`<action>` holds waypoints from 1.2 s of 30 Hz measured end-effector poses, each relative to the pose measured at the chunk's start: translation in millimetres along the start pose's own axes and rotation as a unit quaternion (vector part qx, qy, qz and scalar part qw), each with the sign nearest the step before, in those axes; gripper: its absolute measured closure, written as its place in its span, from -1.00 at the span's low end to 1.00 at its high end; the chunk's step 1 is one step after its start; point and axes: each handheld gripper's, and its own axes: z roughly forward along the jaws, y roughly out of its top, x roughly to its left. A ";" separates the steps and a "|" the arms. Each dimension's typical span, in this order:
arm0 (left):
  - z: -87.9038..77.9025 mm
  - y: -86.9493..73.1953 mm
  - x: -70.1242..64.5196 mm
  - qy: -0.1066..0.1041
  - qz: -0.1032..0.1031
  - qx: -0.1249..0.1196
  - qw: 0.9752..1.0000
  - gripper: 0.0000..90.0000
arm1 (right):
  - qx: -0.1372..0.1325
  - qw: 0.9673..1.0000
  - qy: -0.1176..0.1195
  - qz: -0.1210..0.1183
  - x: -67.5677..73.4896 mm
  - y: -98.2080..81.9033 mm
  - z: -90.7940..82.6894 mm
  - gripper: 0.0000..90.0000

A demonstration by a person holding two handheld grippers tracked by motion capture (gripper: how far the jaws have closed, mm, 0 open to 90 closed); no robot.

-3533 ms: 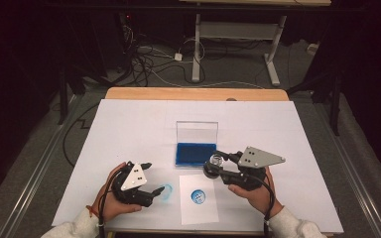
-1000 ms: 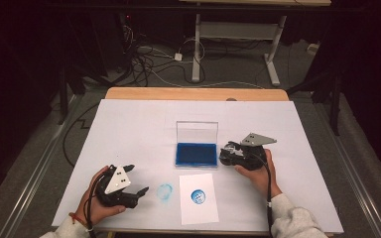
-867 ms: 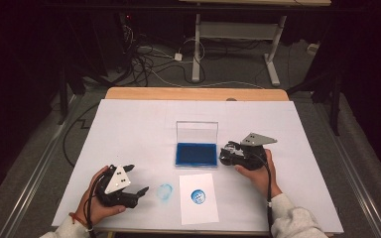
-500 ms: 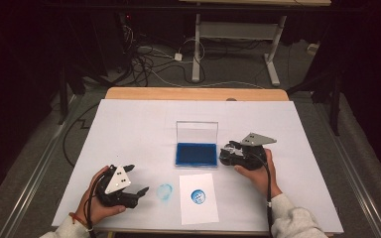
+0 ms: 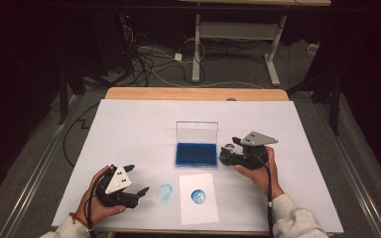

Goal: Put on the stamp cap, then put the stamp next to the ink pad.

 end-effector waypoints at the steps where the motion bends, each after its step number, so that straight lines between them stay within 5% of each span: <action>1: 0.0 0.0 0.0 0.000 0.000 0.000 1.000 -0.64 | 0.000 1.000 0.000 -0.001 0.1 0.1 -0.1 -0.07; 15: 3.3 -1.6 7.8 -0.007 -0.007 -0.004 1.000 -0.64 | -0.006 1.000 -0.002 -0.029 6.8 8.5 -5.6 -0.17; 28: 2.7 0.3 6.0 -0.007 -0.005 -0.006 1.000 -0.64 | -0.020 0.999 -0.023 -0.022 9.9 17.0 -18.0 -0.56; 36: 1.8 -0.3 6.1 -0.004 -0.004 -0.003 1.000 -0.64 | -0.021 0.999 -0.022 -0.034 13.9 22.8 -22.3 -0.51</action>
